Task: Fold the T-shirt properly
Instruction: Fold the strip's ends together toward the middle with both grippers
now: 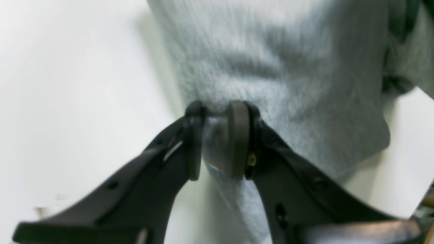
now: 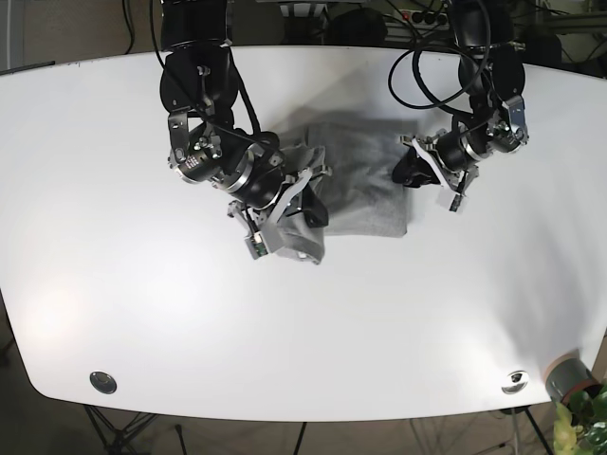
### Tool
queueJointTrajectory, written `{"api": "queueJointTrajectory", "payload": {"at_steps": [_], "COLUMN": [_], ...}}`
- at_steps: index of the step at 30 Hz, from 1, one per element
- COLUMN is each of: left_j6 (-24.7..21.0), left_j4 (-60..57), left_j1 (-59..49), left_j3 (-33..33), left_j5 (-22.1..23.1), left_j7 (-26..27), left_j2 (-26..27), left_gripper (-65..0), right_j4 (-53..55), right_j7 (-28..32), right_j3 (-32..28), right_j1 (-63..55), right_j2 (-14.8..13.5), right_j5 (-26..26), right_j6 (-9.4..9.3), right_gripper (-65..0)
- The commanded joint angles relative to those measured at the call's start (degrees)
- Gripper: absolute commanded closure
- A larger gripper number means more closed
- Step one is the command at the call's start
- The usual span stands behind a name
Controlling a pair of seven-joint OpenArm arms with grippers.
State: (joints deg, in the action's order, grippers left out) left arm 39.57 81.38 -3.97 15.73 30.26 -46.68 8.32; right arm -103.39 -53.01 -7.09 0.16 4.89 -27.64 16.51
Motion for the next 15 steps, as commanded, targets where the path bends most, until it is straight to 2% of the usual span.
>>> {"api": "queueJointTrajectory", "payload": {"at_steps": [1, 8, 15], "left_j6": [0.38, 0.43, 0.43], "left_j4": [-1.43, -2.22, -2.22], "left_j1": [1.29, 2.69, 2.52], "left_j3": [0.14, 0.14, -1.88], "left_j5": [0.64, 0.64, 0.64], "left_j7": [0.48, 0.3, 0.3], "left_j2": [0.87, 0.69, 0.87], "left_gripper": [-11.0, -11.0, -11.0], "right_j4": [-0.83, 1.28, 7.17], "right_j7": [1.1, 2.86, 5.76], "right_j3": [-1.65, -8.16, -9.3], "right_j1": [1.02, 1.2, 3.31], "right_j2": [1.49, 2.46, 2.54], "right_j5": [-0.89, 5.18, 6.14], "right_j6": [0.59, 0.23, 0.15], "right_gripper": [-2.7, -3.0, -3.3]}}
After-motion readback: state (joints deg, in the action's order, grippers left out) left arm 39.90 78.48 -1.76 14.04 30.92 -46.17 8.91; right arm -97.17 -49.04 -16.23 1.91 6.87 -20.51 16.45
